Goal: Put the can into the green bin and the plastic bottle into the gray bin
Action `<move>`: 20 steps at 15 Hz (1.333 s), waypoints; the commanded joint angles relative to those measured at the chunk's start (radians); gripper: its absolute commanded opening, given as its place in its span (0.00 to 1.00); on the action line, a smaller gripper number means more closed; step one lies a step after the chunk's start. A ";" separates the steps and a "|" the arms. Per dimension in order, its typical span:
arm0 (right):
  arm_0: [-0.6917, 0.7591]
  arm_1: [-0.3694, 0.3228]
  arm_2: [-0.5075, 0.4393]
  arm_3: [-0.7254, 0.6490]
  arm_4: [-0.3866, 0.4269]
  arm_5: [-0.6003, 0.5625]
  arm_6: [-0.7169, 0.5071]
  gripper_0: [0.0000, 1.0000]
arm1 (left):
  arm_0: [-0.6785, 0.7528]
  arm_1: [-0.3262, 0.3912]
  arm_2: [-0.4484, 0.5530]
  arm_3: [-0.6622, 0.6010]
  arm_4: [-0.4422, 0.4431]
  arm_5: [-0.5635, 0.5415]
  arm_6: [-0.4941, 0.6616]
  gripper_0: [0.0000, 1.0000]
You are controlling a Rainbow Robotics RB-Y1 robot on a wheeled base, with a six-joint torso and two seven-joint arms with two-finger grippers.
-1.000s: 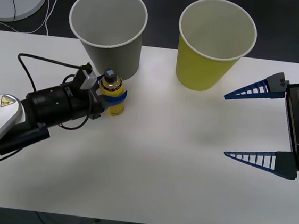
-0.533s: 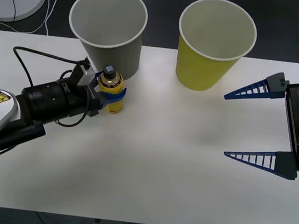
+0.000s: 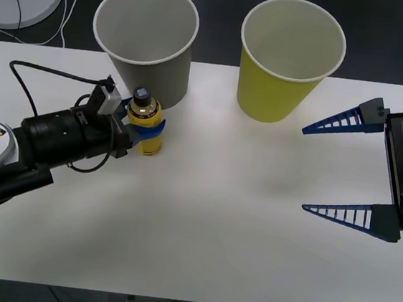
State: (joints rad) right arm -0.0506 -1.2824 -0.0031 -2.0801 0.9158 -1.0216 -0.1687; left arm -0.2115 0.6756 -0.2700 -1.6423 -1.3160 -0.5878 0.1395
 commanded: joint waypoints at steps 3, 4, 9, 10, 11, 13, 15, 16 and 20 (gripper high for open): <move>0.000 0.000 0.000 0.000 0.000 0.000 0.000 1.00 | 0.050 0.019 0.000 -0.051 0.008 0.060 0.020 0.00; 0.000 0.000 0.000 0.000 0.000 0.000 0.000 1.00 | 0.064 0.024 0.002 -0.065 0.009 0.086 0.028 0.00; 0.000 0.000 0.000 0.000 0.000 0.000 0.000 1.00 | 0.132 0.050 0.000 -0.126 0.024 0.187 0.054 0.00; 0.000 0.000 0.000 0.000 0.000 0.000 0.000 1.00 | 0.147 0.058 0.002 -0.140 0.027 0.209 0.060 0.00; 0.000 0.000 0.000 0.000 0.000 0.000 0.000 1.00 | 0.161 0.067 0.000 -0.152 0.029 0.224 0.069 0.00; 0.000 0.000 0.000 0.000 0.000 0.000 0.000 1.00 | 0.181 0.082 0.006 -0.165 0.029 0.237 0.083 0.00; 0.000 0.000 0.000 0.000 0.000 0.000 0.000 1.00 | 0.202 0.102 0.020 -0.180 0.029 0.238 0.095 0.00; 0.000 0.000 0.000 0.000 0.000 0.000 0.000 1.00 | 0.213 0.114 0.026 -0.188 0.027 0.238 0.101 0.00; 0.000 0.000 0.000 0.000 0.000 0.000 0.000 1.00 | 0.254 0.165 0.057 -0.220 0.029 0.237 0.140 0.00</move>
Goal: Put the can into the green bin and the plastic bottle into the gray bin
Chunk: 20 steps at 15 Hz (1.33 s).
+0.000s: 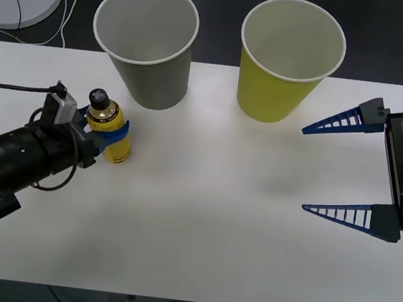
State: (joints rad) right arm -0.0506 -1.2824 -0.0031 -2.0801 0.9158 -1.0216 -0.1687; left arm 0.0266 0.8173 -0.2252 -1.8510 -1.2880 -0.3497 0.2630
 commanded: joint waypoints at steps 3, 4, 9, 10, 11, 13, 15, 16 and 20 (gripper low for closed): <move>0.000 0.000 0.000 0.000 0.000 0.000 0.000 1.00 | 0.029 0.060 0.033 -0.019 0.002 -0.017 0.047 0.00; 0.000 0.000 0.000 0.000 0.000 0.000 0.000 1.00 | 0.032 0.068 0.050 -0.019 0.001 -0.040 0.056 0.00; 0.000 0.000 0.000 0.000 0.000 0.000 0.000 1.00 | 0.052 0.105 0.164 -0.030 -0.082 -0.161 0.183 0.00; 0.000 0.000 0.000 0.000 0.000 0.000 0.000 1.00 | 0.052 0.109 0.187 -0.036 -0.117 -0.181 0.220 0.00; 0.000 0.000 0.000 0.000 0.000 0.000 0.000 1.00 | 0.053 0.114 0.208 -0.042 -0.151 -0.207 0.259 0.00; 0.000 0.000 0.000 0.000 0.000 0.000 0.000 1.00 | 0.053 0.120 0.254 -0.051 -0.195 -0.267 0.312 0.00; 0.000 0.000 0.000 0.000 0.000 0.000 0.000 1.00 | 0.052 0.129 0.313 -0.070 -0.252 -0.336 0.381 0.00; 0.000 0.000 0.000 0.000 0.000 0.000 0.000 1.00 | 0.052 0.132 0.328 -0.076 -0.271 -0.354 0.404 0.00; 0.000 0.000 0.000 0.000 0.000 0.000 0.000 1.00 | 0.030 0.157 0.399 -0.100 -0.333 -0.463 0.484 0.00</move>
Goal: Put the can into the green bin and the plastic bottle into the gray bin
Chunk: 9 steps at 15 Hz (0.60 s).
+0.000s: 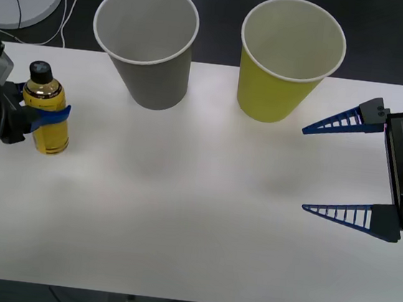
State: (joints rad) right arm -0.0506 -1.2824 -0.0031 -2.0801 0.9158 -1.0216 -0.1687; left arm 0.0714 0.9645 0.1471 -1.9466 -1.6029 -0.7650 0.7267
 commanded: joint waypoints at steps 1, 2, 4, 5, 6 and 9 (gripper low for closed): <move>0.000 0.000 0.000 0.000 0.000 0.000 0.000 1.00 | -0.028 0.020 0.045 -0.003 -0.026 -0.085 0.031 0.00; 0.000 0.000 0.000 0.000 0.000 0.000 0.000 1.00 | -0.044 0.031 0.055 0.000 -0.031 -0.117 0.040 0.00; 0.000 0.000 0.000 0.000 0.000 0.000 0.000 1.00 | -0.079 0.054 0.066 0.002 -0.055 -0.168 0.088 0.00; 0.000 0.000 0.000 0.000 0.000 0.000 0.000 1.00 | -0.110 0.065 0.066 0.000 -0.078 -0.201 0.115 0.00; 0.000 0.000 0.000 0.000 0.000 0.000 0.000 1.00 | -0.133 0.073 0.066 0.002 -0.089 -0.228 0.125 0.00; 0.000 0.000 0.000 0.000 0.000 0.000 0.000 1.00 | -0.208 0.079 0.066 0.020 -0.101 -0.301 0.143 0.00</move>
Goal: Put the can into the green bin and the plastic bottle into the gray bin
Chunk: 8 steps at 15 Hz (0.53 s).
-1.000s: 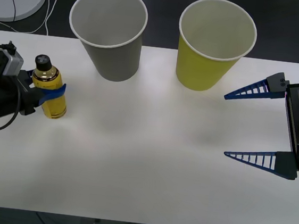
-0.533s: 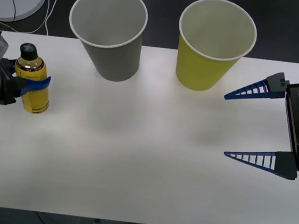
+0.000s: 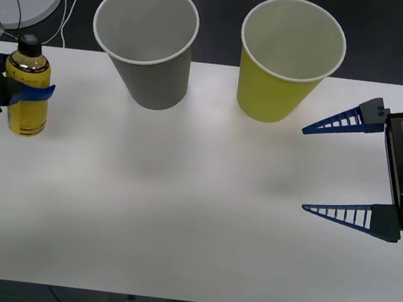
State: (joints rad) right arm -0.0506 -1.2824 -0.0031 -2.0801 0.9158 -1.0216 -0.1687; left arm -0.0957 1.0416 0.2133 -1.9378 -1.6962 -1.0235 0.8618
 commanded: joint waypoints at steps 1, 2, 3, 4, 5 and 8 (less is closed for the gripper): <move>0.000 0.000 0.000 0.000 0.000 0.000 0.000 1.00 | -0.068 0.001 0.000 0.017 -0.016 -0.076 0.013 0.00; 0.000 0.000 0.000 0.000 0.000 0.000 0.000 1.00 | -0.098 0.001 -0.002 0.028 -0.023 -0.112 0.017 0.00; 0.000 0.000 0.000 0.000 0.000 0.000 0.000 1.00 | -0.122 0.001 0.000 0.036 -0.028 -0.138 0.020 0.00; 0.000 0.000 0.000 0.000 0.000 0.000 0.000 1.00 | -0.150 0.001 0.000 0.046 -0.033 -0.165 0.023 0.00; 0.000 0.000 0.000 0.000 0.000 0.000 0.000 1.00 | -0.176 0.001 0.000 0.057 -0.036 -0.190 0.023 0.00; 0.000 0.000 0.000 0.000 0.000 0.000 0.000 1.00 | -0.274 0.001 -0.002 0.111 -0.039 -0.283 0.022 0.00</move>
State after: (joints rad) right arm -0.0506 -1.2824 -0.0031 -2.0801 0.9158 -1.0216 -0.1687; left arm -0.3442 1.0431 0.2122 -1.8432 -1.7349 -1.2841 0.8857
